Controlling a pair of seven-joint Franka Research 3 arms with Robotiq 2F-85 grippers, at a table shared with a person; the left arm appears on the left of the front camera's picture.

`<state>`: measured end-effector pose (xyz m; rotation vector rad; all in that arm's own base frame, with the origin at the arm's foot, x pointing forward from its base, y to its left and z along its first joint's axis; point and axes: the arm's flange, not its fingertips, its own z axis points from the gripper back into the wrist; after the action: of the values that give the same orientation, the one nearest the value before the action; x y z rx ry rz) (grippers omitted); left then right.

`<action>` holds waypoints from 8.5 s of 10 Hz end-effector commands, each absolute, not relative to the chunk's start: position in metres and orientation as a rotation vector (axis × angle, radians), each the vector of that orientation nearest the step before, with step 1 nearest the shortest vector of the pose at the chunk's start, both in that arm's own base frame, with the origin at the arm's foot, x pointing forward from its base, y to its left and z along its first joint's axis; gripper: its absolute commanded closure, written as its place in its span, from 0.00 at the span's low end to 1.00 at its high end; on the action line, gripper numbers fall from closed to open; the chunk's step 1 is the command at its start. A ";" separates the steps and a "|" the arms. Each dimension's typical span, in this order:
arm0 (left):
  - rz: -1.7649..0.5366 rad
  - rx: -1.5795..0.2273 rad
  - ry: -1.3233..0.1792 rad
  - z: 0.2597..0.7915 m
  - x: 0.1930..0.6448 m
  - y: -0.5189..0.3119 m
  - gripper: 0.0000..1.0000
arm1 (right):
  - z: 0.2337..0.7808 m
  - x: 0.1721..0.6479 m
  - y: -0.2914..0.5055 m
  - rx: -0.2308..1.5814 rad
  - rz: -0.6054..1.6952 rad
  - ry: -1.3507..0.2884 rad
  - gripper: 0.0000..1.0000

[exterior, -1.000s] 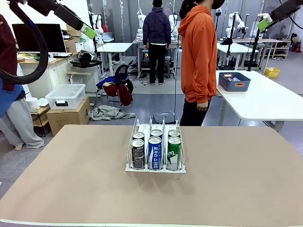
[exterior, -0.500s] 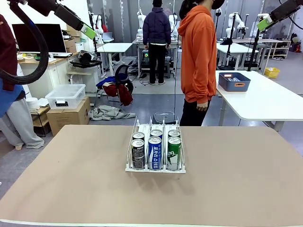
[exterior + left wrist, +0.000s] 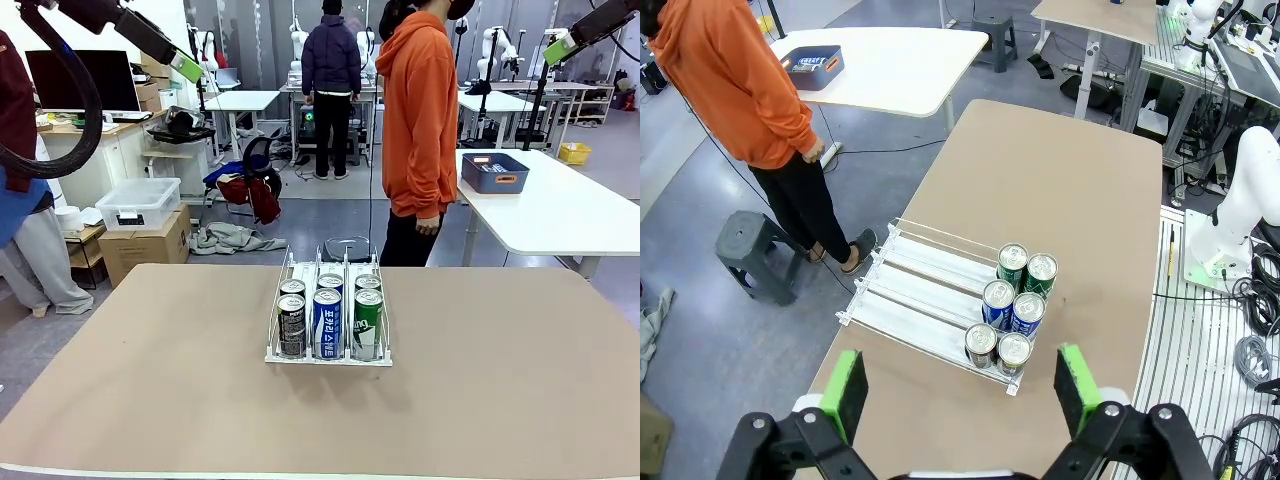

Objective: Fill the beverage cans into the dispenser.
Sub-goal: Pick up the Sprite handed by the human.

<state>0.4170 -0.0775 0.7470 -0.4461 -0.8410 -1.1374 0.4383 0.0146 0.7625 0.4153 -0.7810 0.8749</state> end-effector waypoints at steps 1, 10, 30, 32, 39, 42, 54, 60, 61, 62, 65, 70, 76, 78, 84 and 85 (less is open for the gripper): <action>-1.139 -0.456 -0.845 0.748 0.416 -0.077 0.00 | 0.763 0.440 0.015 0.412 0.866 -0.789 0.00; -1.139 -0.456 -0.845 0.748 0.416 -0.077 0.00 | 0.763 0.440 0.015 0.412 0.866 -0.789 0.00; -1.139 -0.456 -0.845 0.748 0.416 -0.077 0.00 | 0.763 0.440 0.015 0.412 0.866 -0.789 0.00; -1.139 -0.456 -0.845 0.748 0.416 -0.077 0.00 | 0.763 0.440 0.015 0.412 0.866 -0.789 0.00; -1.139 -0.456 -0.845 0.748 0.416 -0.077 0.00 | 0.763 0.440 0.015 0.412 0.866 -0.789 0.00; -1.139 -0.456 -0.845 0.748 0.416 -0.077 0.00 | 0.763 0.440 0.015 0.412 0.866 -0.789 0.00; -1.139 -0.456 -0.845 0.748 0.416 -0.077 0.00 | 0.763 0.440 0.015 0.412 0.866 -0.789 0.00; -1.139 -0.456 -0.845 0.748 0.416 -0.077 0.00 | 0.763 0.440 0.015 0.412 0.866 -0.789 0.00; -1.139 -0.456 -0.845 0.748 0.416 -0.077 0.00 | 0.763 0.440 0.015 0.412 0.866 -0.789 0.00; -1.139 -0.456 -0.845 0.748 0.416 -0.077 0.00 | 0.763 0.440 0.015 0.412 0.866 -0.789 0.00; -1.139 -0.456 -0.845 0.748 0.416 -0.077 0.00 | 0.763 0.440 0.015 0.412 0.866 -0.789 0.00; -1.139 -0.456 -0.845 0.748 0.416 -0.077 0.00 | 0.763 0.440 0.015 0.412 0.866 -0.789 0.00; -1.139 -0.456 -0.845 0.748 0.416 -0.077 0.00 | 0.763 0.440 0.015 0.412 0.866 -0.789 0.00; -1.139 -0.456 -0.845 0.748 0.416 -0.077 0.00 | 0.763 0.440 0.015 0.412 0.866 -0.789 0.00; -1.139 -0.456 -0.845 0.748 0.416 -0.077 0.00 | 0.763 0.440 0.015 0.412 0.866 -0.789 0.00; -1.139 -0.456 -0.845 0.748 0.416 -0.077 0.00 | 0.763 0.440 0.015 0.412 0.866 -0.789 0.00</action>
<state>0.4170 -0.0775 0.7470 -0.4461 -0.8410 -1.1374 0.4383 0.0145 0.7625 0.4151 -0.7811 0.8746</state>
